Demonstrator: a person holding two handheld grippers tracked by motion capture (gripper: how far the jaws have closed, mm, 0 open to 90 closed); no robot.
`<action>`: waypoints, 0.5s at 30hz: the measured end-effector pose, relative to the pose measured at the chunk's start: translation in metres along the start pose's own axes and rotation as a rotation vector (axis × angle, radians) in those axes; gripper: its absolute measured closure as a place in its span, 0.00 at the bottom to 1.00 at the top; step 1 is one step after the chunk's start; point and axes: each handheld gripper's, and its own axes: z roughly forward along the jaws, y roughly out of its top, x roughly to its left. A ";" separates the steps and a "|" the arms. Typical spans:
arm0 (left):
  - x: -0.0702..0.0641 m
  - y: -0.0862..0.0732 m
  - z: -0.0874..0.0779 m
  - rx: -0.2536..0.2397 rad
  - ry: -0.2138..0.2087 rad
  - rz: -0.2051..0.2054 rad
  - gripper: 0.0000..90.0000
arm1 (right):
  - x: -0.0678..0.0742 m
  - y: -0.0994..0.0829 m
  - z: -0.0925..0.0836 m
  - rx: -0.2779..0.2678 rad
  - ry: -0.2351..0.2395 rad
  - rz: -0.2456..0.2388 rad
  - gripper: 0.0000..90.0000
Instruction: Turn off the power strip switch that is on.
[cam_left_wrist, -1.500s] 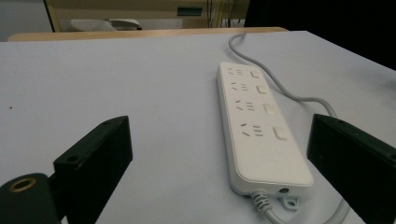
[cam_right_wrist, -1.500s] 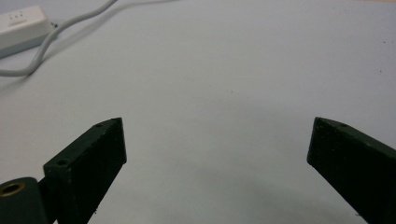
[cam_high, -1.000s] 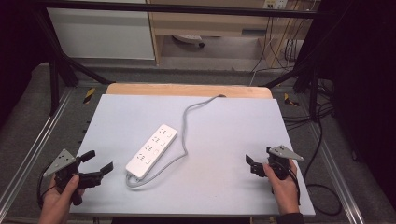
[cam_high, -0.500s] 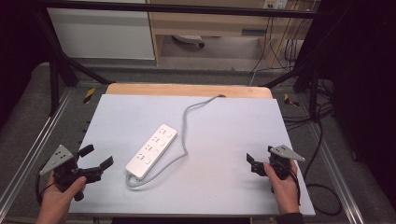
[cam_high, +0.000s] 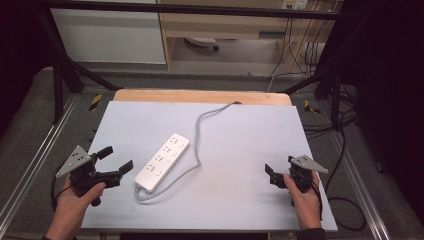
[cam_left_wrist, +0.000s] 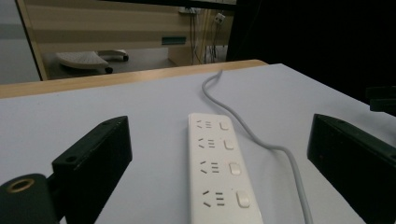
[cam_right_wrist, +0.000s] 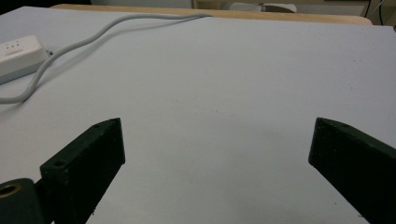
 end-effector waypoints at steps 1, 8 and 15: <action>-0.002 0.002 0.003 -0.004 -0.009 0.000 0.07 | 0.000 0.000 0.000 -0.001 -0.001 0.000 0.04; -0.007 0.006 0.013 -0.008 -0.022 0.003 0.07 | 0.000 0.000 0.000 -0.003 -0.005 0.004 0.04; -0.009 0.007 0.023 -0.004 -0.026 -0.004 0.07 | -0.001 0.000 -0.001 0.000 -0.005 0.003 0.04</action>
